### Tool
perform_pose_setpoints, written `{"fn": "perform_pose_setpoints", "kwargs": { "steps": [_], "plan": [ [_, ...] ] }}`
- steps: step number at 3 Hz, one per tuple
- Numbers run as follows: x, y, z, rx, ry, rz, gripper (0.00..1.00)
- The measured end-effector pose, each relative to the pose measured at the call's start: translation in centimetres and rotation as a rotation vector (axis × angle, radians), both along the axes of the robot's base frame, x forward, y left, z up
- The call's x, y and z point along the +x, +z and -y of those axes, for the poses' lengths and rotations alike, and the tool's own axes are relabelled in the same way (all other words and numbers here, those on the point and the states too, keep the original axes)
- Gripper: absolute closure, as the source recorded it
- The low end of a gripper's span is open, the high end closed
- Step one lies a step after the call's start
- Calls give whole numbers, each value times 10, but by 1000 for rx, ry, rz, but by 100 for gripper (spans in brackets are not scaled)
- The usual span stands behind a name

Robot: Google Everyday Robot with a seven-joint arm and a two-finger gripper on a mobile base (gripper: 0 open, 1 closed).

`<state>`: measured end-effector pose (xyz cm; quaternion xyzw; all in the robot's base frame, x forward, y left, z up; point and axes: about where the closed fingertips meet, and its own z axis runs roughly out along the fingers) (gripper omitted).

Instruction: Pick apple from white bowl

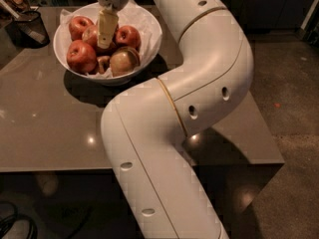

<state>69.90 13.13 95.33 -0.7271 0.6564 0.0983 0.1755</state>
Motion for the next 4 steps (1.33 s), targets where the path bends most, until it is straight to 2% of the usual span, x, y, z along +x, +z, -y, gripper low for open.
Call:
{"fn": "perform_pose_setpoints", "kwargs": {
  "steps": [2, 4],
  "plan": [
    [4, -13, 1, -7, -9, -22, 37],
    [5, -15, -1, -11, -8, -24, 36]
  ]
}}
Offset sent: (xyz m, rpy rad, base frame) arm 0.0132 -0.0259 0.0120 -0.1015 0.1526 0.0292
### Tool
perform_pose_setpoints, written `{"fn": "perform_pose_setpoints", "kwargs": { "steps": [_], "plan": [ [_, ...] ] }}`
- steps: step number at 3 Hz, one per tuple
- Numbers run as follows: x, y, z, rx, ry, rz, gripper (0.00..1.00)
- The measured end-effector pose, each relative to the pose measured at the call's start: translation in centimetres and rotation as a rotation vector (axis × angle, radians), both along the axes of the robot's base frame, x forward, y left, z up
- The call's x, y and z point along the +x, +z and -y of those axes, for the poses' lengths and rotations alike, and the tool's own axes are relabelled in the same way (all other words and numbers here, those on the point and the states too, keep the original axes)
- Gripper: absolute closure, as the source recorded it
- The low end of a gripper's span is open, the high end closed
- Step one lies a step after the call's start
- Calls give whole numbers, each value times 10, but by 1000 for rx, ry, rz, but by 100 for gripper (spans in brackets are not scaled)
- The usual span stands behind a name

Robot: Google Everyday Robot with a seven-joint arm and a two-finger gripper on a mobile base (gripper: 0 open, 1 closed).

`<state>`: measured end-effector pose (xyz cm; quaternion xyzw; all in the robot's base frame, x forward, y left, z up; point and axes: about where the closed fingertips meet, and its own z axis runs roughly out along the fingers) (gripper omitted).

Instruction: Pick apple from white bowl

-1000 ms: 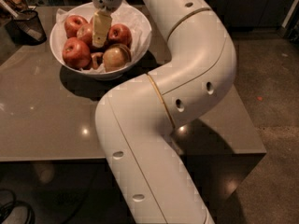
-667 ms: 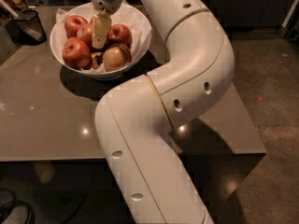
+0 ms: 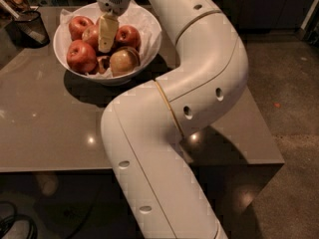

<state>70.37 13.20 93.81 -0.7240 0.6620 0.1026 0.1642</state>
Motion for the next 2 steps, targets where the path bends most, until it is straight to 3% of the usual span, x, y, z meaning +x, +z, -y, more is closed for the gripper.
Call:
{"fn": "perform_pose_setpoints", "kwargs": {
  "steps": [2],
  "plan": [
    [0, 0, 0, 0, 0, 0, 34]
  ]
}}
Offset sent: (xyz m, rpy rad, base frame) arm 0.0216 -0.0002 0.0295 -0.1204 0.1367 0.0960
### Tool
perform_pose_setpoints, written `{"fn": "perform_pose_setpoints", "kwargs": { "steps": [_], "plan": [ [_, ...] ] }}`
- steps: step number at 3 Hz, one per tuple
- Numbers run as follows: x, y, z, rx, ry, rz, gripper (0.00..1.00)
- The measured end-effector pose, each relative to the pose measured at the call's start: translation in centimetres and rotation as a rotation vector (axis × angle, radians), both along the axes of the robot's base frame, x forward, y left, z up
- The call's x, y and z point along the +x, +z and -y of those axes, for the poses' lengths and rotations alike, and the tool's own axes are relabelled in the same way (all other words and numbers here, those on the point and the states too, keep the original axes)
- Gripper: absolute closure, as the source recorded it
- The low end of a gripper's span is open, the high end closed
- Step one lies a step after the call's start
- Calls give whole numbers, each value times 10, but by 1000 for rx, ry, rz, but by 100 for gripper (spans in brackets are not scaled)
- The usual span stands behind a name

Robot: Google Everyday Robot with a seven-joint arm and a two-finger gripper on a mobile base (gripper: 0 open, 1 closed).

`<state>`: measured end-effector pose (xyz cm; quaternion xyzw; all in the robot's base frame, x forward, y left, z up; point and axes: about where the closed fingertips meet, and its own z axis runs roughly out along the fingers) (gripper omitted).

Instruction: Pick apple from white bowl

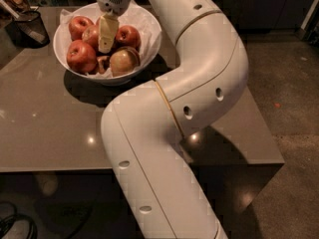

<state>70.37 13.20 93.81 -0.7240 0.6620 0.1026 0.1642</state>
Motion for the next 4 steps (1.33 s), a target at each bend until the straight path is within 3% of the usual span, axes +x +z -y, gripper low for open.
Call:
{"fn": "perform_pose_setpoints", "kwargs": {
  "steps": [4],
  "plan": [
    [0, 0, 0, 0, 0, 0, 37]
  ]
}}
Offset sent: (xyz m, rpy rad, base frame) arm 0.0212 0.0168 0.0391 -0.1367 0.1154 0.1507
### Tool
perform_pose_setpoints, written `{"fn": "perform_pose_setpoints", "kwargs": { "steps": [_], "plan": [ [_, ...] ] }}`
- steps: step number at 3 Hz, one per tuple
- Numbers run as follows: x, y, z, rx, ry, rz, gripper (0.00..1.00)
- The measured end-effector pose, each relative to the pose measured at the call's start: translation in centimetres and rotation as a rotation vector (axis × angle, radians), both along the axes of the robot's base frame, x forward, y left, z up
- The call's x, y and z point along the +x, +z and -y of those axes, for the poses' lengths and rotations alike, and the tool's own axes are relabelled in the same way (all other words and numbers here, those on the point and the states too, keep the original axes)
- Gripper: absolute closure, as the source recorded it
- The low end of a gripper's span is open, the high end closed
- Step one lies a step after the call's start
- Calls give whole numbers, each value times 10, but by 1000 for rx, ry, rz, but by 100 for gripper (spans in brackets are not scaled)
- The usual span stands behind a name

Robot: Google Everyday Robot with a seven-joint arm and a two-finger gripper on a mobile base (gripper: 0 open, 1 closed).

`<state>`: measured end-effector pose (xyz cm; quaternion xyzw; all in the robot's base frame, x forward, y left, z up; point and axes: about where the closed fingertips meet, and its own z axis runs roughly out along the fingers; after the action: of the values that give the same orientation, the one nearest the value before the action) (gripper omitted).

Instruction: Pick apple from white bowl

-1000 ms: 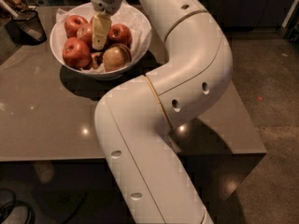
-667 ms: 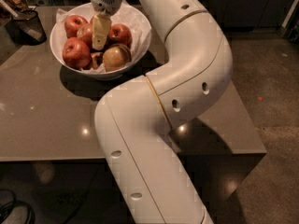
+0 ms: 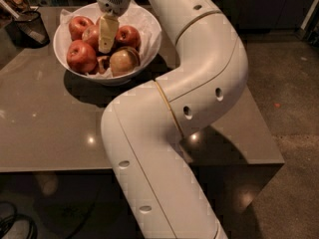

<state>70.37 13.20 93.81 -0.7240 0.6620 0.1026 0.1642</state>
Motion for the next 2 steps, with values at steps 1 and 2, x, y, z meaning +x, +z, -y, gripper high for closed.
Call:
{"fn": "perform_pose_setpoints", "kwargs": {
  "steps": [1, 2],
  "plan": [
    [0, 0, 0, 0, 0, 0, 36],
    [0, 0, 0, 0, 0, 0, 33]
  ]
}}
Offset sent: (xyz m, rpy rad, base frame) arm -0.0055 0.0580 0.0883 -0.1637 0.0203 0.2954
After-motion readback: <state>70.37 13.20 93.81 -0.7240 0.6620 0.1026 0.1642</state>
